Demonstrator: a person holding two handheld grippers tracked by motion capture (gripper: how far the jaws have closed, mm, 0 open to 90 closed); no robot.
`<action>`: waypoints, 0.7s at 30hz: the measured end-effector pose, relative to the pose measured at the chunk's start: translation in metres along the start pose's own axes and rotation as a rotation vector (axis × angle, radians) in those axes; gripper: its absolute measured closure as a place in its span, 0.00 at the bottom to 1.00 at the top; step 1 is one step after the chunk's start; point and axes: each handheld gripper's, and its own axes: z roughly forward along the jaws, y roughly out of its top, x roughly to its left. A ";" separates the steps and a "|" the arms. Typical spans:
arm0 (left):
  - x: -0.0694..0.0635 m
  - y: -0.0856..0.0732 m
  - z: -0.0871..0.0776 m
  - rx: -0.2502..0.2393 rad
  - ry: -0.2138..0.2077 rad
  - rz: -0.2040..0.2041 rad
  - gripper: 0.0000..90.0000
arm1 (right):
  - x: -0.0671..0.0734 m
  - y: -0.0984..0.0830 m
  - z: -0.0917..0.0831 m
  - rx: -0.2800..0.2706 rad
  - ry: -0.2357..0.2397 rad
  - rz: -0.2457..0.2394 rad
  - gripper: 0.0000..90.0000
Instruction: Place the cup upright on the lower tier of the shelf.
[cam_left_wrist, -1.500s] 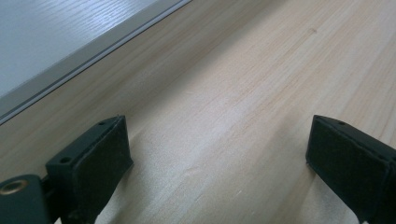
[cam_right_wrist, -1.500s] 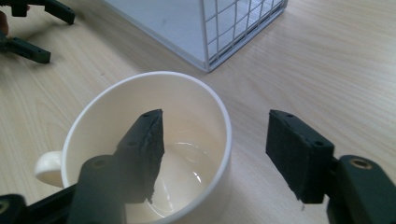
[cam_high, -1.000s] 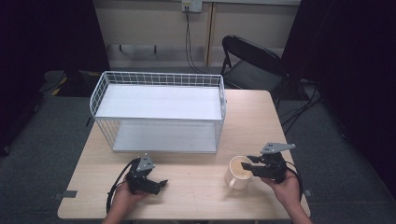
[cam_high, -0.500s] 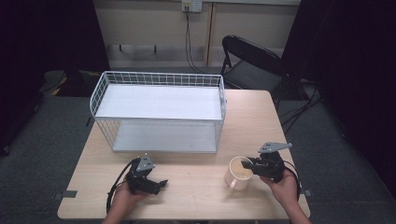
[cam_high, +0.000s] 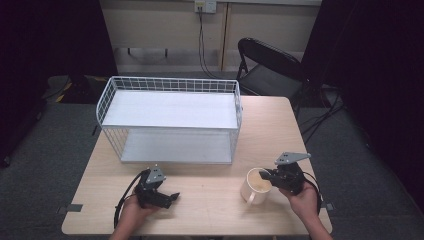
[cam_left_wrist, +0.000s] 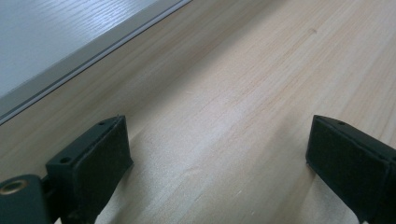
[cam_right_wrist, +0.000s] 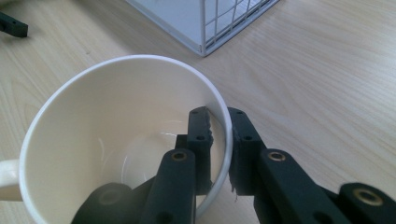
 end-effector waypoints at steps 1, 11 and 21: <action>0.000 0.000 0.000 0.000 0.000 0.000 0.06 | 0.000 0.000 0.000 0.001 0.000 0.000 0.91; 0.000 0.000 0.000 0.000 0.000 0.000 0.06 | 0.004 0.007 0.000 -0.027 0.023 0.026 0.91; 0.000 0.000 0.000 0.000 0.000 0.000 0.06 | 0.012 0.021 0.003 -0.035 0.041 0.026 0.91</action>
